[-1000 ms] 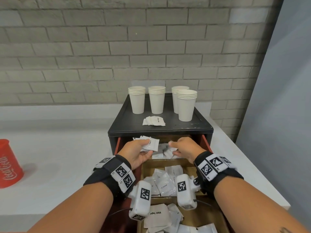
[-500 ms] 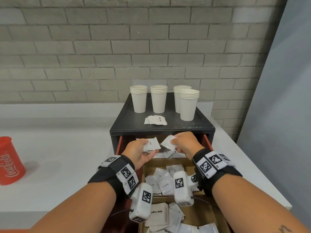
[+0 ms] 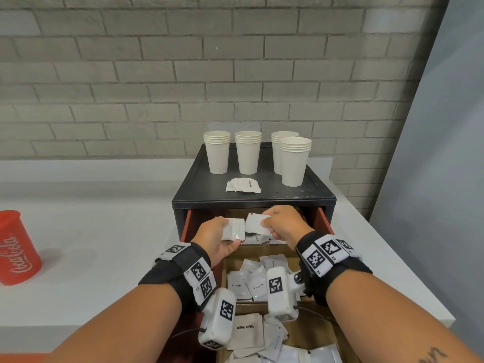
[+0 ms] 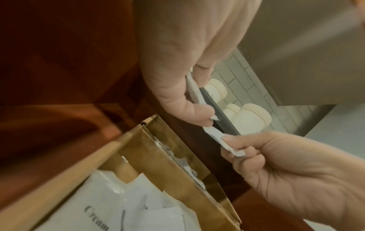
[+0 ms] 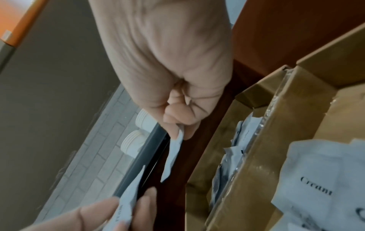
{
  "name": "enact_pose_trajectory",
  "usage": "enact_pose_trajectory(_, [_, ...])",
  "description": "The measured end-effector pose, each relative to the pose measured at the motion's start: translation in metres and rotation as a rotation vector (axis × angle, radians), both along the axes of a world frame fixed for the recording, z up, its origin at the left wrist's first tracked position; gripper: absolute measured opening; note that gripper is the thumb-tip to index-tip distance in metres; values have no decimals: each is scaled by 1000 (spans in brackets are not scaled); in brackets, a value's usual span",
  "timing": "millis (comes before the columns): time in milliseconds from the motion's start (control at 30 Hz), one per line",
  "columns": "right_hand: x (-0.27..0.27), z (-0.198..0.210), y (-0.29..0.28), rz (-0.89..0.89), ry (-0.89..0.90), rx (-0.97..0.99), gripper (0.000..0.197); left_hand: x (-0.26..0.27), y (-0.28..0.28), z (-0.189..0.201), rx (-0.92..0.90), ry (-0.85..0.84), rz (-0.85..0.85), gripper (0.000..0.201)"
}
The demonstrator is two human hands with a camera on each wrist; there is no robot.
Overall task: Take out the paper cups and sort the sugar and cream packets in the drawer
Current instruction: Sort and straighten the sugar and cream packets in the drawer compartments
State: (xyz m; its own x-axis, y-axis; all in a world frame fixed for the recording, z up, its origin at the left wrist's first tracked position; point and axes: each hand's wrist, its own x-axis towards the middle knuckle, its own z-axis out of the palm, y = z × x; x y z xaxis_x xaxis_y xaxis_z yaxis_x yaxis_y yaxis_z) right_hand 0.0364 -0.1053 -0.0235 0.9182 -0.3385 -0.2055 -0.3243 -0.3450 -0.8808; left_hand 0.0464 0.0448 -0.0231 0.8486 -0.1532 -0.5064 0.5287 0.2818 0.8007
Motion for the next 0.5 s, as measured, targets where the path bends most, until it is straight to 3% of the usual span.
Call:
enact_pose_trajectory(100, [2,-4,-9,-33,-9,75,32,2,3,-3,81,-14,-30,22])
enact_pose_trajectory(233, [-2,-3,1,78,25,64,51,2,1,-6,227,-71,-89,8])
enact_pose_trajectory(367, [-8,4,13,245,31,49,29,1,-2,-4,291,-98,-156,2])
enact_pose_trajectory(500, [-10,3,8,285,34,-60,24,-2,-1,-5,356,-146,-202,14])
